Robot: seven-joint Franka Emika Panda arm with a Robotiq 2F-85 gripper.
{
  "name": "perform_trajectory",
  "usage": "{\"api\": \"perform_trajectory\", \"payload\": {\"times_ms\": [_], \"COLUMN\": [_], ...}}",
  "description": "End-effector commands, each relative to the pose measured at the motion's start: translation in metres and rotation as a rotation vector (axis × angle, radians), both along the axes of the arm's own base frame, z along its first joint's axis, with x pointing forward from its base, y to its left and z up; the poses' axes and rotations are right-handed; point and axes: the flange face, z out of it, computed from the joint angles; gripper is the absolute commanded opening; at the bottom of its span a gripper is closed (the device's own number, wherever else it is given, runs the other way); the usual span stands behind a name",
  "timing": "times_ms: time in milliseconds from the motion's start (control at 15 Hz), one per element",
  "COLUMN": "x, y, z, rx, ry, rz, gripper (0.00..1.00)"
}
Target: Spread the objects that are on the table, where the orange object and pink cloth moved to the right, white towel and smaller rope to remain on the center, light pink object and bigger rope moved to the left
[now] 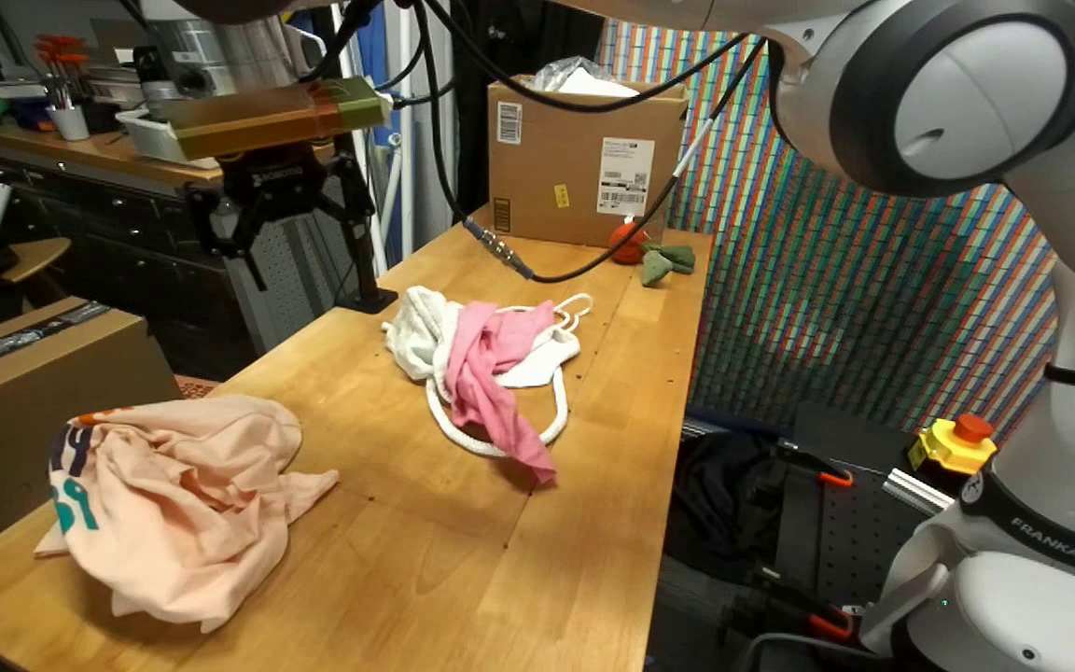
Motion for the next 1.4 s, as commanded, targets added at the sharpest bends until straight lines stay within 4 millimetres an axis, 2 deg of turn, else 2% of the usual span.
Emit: {"api": "perform_trajectory", "payload": {"times_ms": [0,267,533,733,933,1333], "x": [0.015,0.029,0.034,0.037,0.037,0.038], "y": [-0.051,-0.104,-0.132,-0.141,-0.138,-0.144], "z": [-0.014,-0.043,-0.074,-0.093,-0.106,-0.119], "rx": [-0.045,-0.053,-0.065,-0.072,-0.061,-0.056], "ry": [0.062,0.150,0.233,0.267,0.288,0.313], "rz": [0.103,0.206,0.300,0.357,0.403,0.440], "gripper": [0.99,1.00,1.00,1.00,1.00,1.00]}}
